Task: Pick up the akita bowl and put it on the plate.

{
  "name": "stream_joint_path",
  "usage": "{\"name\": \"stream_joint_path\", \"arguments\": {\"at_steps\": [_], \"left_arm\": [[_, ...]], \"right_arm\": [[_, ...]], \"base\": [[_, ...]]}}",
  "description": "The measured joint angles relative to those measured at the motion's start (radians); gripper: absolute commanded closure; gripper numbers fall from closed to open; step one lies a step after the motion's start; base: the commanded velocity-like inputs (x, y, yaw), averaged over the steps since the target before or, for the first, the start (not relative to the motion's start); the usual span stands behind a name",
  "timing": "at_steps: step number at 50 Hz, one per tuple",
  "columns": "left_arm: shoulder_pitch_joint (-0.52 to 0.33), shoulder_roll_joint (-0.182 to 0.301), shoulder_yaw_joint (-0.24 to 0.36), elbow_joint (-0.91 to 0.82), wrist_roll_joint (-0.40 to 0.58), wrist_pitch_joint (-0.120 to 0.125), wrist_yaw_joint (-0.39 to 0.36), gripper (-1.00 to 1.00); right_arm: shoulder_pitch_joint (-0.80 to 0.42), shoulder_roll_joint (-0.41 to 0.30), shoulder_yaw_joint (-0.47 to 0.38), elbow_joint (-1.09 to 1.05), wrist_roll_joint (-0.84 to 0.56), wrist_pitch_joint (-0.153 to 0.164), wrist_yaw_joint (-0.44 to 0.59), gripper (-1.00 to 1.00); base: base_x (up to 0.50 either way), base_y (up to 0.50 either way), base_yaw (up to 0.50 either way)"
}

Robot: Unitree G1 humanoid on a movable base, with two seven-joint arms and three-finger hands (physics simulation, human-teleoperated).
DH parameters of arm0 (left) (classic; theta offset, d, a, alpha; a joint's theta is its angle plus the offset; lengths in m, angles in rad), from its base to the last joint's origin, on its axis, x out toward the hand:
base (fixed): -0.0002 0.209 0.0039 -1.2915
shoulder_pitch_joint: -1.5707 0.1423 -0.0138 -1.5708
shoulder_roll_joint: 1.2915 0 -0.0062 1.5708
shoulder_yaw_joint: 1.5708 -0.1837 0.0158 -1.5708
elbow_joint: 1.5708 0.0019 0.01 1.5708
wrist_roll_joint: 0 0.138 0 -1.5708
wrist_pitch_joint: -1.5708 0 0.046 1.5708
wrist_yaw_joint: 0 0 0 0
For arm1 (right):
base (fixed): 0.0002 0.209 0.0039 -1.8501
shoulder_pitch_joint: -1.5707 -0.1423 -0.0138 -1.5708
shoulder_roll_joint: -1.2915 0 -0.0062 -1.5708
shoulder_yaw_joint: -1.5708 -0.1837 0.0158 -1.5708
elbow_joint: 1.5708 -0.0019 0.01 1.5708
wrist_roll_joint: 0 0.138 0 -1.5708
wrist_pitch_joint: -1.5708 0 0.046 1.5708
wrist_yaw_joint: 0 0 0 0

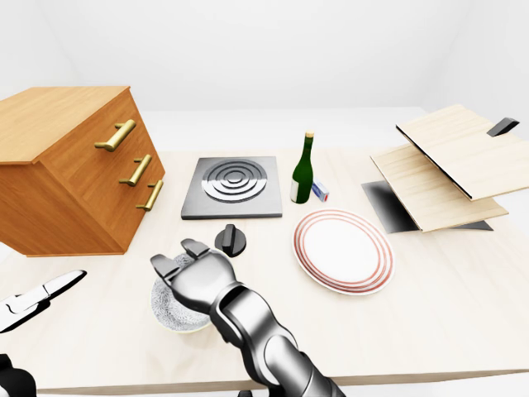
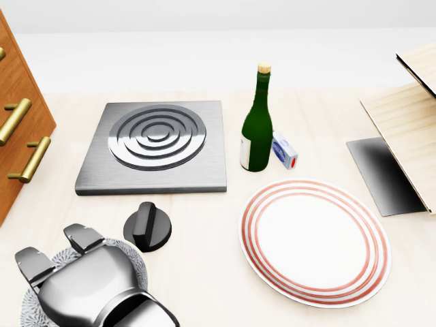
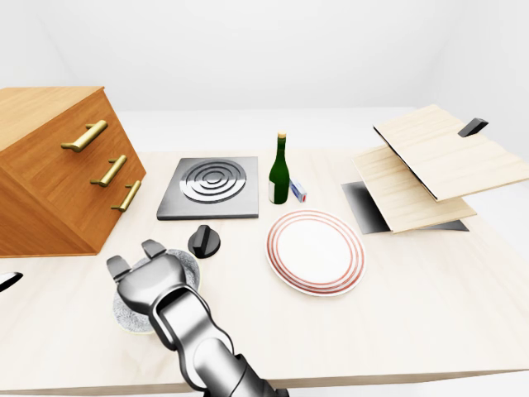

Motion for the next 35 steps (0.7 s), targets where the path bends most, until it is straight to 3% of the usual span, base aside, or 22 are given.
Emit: {"name": "stream_joint_path", "arguments": {"at_steps": [35], "left_arm": [[-0.001,-0.001,-0.004,0.004,0.002,0.000,-0.001,-1.00]], "right_arm": [[-0.021,0.000,-0.076,0.067,-0.006,0.000,0.000,-0.97]], "base": [[0.00,0.00,0.00]]}}
